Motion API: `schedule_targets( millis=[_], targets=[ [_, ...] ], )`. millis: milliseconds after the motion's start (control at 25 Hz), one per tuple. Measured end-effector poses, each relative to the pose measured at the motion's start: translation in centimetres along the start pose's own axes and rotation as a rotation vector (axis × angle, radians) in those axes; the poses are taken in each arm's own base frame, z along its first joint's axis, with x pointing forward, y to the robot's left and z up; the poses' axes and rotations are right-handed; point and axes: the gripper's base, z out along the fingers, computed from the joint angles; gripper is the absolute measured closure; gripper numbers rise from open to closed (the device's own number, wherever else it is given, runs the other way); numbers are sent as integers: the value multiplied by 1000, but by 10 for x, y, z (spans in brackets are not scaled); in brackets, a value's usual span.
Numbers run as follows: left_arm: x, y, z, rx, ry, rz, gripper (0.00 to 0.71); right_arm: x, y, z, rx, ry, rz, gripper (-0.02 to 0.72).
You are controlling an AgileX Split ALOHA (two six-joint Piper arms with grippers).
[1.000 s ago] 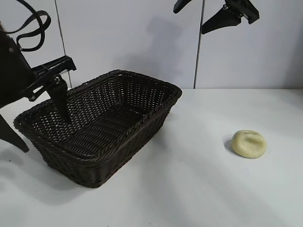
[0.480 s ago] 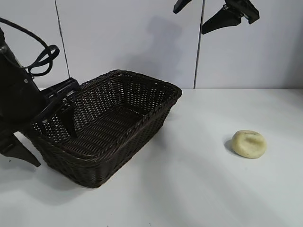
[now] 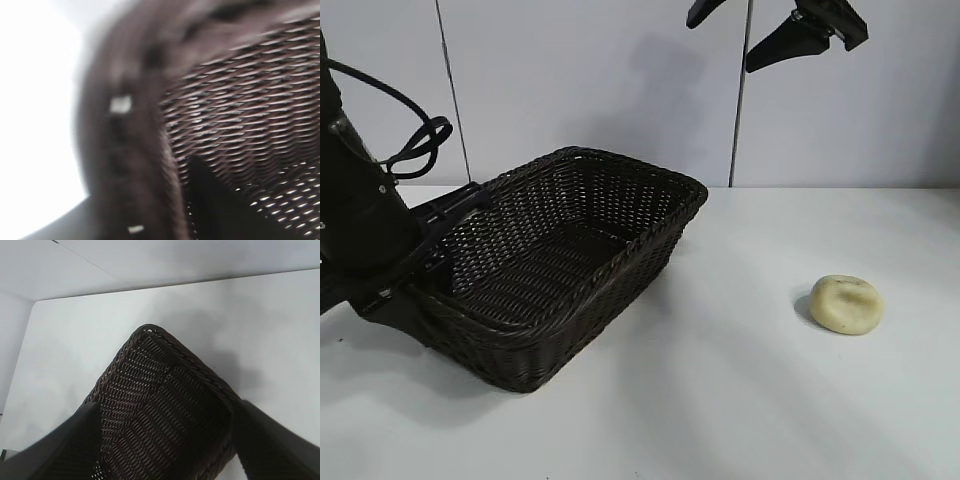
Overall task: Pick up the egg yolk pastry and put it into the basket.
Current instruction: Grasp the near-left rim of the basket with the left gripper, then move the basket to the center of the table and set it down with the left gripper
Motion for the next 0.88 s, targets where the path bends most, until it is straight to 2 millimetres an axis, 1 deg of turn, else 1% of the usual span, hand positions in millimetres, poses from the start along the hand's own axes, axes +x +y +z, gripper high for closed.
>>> schedule_targets(
  millis=[80,200,360,560,680,880],
  targets=[
    [-4,0,-2,-3,18,-13,610,0,0,0,0,0,0,176],
    [-13,-4,-13,32,38,2,610,0,0,0,0,0,0,176],
    [-28,-9,-27,78,70,69,610,0,0,0,2,0,-2,176],
    [-50,-10,-44,117,91,224,610,0,0,0,4,1,-5,176],
    [-59,-10,-53,121,102,340,610,0,0,0,5,1,-5,176],
    [-64,-21,-66,150,89,517,610,0,-1,0,6,3,-7,176]
  ],
)
